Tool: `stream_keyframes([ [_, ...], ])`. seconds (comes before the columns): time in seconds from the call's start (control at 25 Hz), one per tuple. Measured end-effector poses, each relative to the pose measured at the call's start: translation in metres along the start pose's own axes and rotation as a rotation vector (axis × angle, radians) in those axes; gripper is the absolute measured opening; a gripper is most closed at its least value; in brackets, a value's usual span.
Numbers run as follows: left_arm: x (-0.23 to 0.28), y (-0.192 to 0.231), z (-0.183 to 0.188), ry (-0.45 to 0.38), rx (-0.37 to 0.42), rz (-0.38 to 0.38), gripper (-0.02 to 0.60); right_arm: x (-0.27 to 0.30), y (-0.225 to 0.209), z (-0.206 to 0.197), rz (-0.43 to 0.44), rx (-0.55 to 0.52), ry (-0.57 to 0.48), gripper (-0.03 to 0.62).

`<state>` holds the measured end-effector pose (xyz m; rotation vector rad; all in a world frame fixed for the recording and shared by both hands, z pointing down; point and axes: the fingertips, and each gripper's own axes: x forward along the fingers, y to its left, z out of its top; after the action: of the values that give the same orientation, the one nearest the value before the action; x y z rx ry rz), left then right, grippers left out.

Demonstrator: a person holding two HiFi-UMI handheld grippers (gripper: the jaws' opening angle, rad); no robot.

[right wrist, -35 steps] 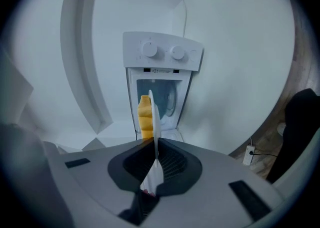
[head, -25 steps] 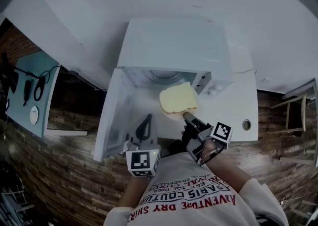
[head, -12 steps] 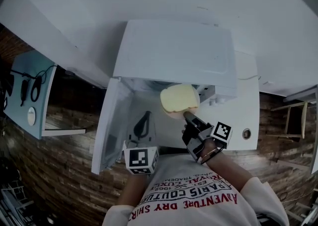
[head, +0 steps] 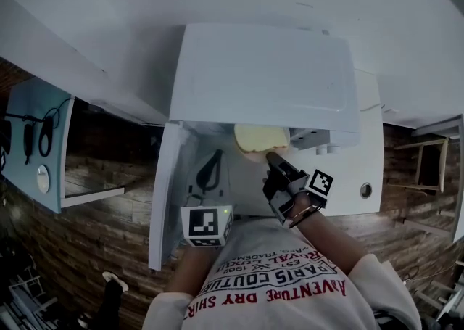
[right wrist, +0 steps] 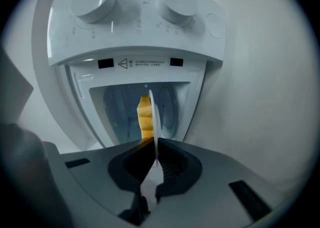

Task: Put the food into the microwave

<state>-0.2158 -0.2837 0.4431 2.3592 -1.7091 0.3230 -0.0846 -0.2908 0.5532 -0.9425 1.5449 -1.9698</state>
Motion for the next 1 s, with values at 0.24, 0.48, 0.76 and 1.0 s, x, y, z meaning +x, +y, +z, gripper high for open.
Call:
stream_keyframes([
  [0.24,0.009,0.015,-0.004,0.011,-0.003,-0.035,0.008,0.031,-0.013,0.009,-0.011,-0.007,-0.060,0.023],
  [0.48,0.011,0.014,-0.007,0.024,0.001,-0.063,0.008,0.053,-0.013,0.019,0.044,-0.097,-0.091,0.022],
  [0.76,0.011,0.017,-0.009,0.033,0.013,-0.066,0.008,0.071,-0.019,0.026,0.027,-0.099,-0.112,0.023],
  [1.0,0.013,0.020,-0.012,0.042,-0.031,-0.062,0.008,0.081,-0.025,0.032,0.000,-0.081,-0.124,0.023],
])
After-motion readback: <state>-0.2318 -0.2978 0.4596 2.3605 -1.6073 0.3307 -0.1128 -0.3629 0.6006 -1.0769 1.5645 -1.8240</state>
